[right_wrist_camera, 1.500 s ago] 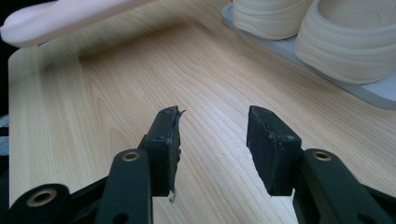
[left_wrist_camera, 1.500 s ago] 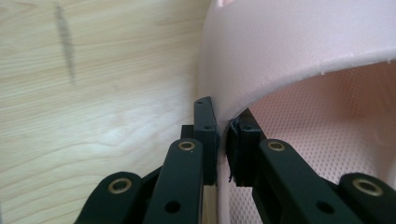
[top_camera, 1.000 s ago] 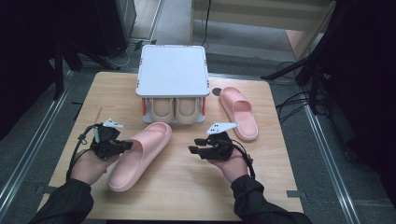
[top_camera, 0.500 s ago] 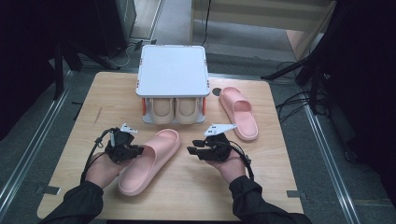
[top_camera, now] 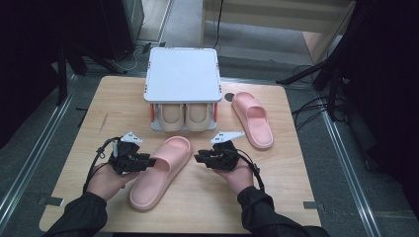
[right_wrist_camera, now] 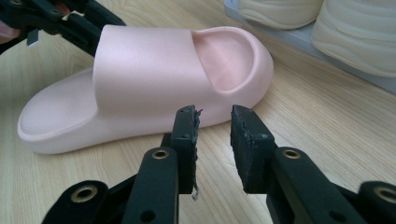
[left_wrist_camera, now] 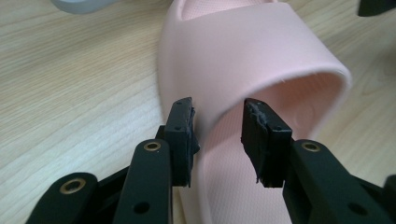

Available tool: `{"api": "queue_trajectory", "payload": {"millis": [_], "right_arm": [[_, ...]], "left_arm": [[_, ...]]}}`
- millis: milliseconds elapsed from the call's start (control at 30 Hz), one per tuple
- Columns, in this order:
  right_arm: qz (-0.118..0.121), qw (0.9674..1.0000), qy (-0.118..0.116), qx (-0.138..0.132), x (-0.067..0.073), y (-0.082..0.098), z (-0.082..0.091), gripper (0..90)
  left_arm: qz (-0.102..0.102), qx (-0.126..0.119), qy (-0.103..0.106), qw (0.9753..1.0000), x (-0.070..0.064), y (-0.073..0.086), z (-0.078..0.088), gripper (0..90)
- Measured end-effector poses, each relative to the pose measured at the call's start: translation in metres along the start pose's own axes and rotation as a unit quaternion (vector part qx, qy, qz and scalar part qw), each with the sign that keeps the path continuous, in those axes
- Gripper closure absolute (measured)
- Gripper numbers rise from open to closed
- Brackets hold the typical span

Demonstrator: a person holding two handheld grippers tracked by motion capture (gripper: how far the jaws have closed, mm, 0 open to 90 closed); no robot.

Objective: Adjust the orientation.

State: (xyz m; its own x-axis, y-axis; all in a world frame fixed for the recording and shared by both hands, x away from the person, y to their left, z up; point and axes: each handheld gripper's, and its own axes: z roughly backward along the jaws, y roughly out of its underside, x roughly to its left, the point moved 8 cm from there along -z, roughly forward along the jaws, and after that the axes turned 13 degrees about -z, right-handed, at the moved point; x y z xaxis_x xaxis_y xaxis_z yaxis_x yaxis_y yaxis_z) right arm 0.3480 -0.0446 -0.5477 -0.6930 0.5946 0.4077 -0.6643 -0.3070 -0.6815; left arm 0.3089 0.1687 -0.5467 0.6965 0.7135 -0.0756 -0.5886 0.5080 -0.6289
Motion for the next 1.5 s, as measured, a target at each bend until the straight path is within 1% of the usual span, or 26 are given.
{"api": "queue_trajectory", "payload": {"millis": [67, 167, 200, 267, 333, 400, 433, 500, 567, 633, 733, 833, 933, 1033, 1133, 1200, 1367, 1400, 1433, 1500], "right_arm": [[0.001, 1.0000, 0.000, -0.002, 0.002, -0.001, -0.001, 75.2], [0.003, 1.0000, 0.001, -0.001, 0.004, -0.001, -0.003, 79.2], [0.003, 1.0000, 0.000, -0.001, 0.005, -0.001, -0.004, 80.3], [0.001, 1.0000, -0.003, -0.001, 0.008, -0.001, -0.007, 82.2], [0.000, 1.0000, -0.008, 0.001, 0.011, -0.002, -0.010, 84.5], [0.005, 0.9999, -0.013, 0.004, 0.016, -0.001, -0.015, 86.2], [0.005, 0.9998, -0.015, 0.008, 0.018, -0.001, -0.017, 86.7], [0.011, 0.9997, -0.016, 0.012, 0.020, 0.000, -0.022, 87.6], [0.011, 0.9996, -0.019, 0.020, 0.024, 0.003, -0.027, 88.2], [0.015, 0.9992, -0.024, 0.027, 0.026, 0.005, -0.031, 88.5], [0.018, 0.9989, -0.020, 0.038, 0.030, 0.009, -0.038, 88.5], [0.021, 0.9990, -0.018, 0.037, 0.030, 0.008, -0.041, 88.6], [0.018, 0.9992, -0.013, 0.033, 0.027, 0.007, -0.041, 88.5], [0.015, 0.9994, -0.007, 0.032, 0.022, 0.004, -0.041, 88.6], [0.017, 0.9994, -0.003, 0.031, 0.020, 0.003, -0.041, 88.8], [0.015, 0.9994, -0.001, 0.031, 0.018, 0.002, -0.041, 88.8], [0.013, 0.9995, 0.001, 0.028, 0.016, 0.000, -0.040, 88.7], [0.012, 0.9995, 0.003, 0.029, 0.015, 0.000, -0.040, 88.7], [0.014, 0.9995, 0.004, 0.029, 0.013, -0.001, -0.040, 87.6], [0.016, 0.9994, 0.004, 0.029, 0.011, -0.002, -0.040, 84.2]], "left_arm": [[0.004, -0.007, 0.007, 0.9999, 0.000, 0.002, 0.007, 64.9], [0.009, -0.022, 0.014, 0.9996, 0.002, 0.003, 0.014, 76.1], [0.010, -0.019, 0.013, 0.9997, 0.004, 0.004, 0.015, 77.9], [0.017, -0.017, 0.011, 0.9997, 0.009, 0.008, 0.015, 78.3], [0.023, -0.016, 0.003, 0.9996, 0.015, 0.011, 0.016, 79.0], [0.031, -0.014, -0.004, 0.9994, 0.021, 0.015, 0.013, 80.0], [0.035, -0.012, -0.002, 0.9993, 0.022, 0.016, 0.011, 80.1], [0.036, -0.005, -0.002, 0.9993, 0.025, 0.019, 0.005, 80.1], [0.032, 0.001, -0.005, 0.9995, 0.027, 0.020, 0.000, 80.1], [0.033, 0.006, 0.001, 0.9994, 0.028, 0.020, -0.005, 80.1], [0.032, 0.012, 0.007, 0.9994, 0.026, 0.021, -0.009, 79.9], [0.027, 0.014, 0.007, 0.9995, 0.022, 0.021, -0.010, 80.2], [0.030, 0.011, 0.018, 0.9993, 0.017, 0.020, -0.011, 80.1], [0.024, 0.010, 0.020, 0.9995, 0.012, 0.018, -0.012, 80.2], [0.023, 0.009, 0.023, 0.9994, 0.009, 0.018, -0.012, 80.5], [0.027, 0.008, 0.028, 0.9992, 0.007, 0.018, -0.013, 80.4], [0.027, 0.008, 0.035, 0.9990, 0.003, 0.018, -0.014, 80.2], [0.032, 0.005, 0.041, 0.9987, 0.002, 0.017, -0.014, 79.8], [0.040, 0.003, 0.052, 0.9979, 0.002, 0.018, -0.013, 78.5], [0.041, -0.001, 0.052, 0.9978, 0.001, 0.017, -0.012, 76.1]]}}
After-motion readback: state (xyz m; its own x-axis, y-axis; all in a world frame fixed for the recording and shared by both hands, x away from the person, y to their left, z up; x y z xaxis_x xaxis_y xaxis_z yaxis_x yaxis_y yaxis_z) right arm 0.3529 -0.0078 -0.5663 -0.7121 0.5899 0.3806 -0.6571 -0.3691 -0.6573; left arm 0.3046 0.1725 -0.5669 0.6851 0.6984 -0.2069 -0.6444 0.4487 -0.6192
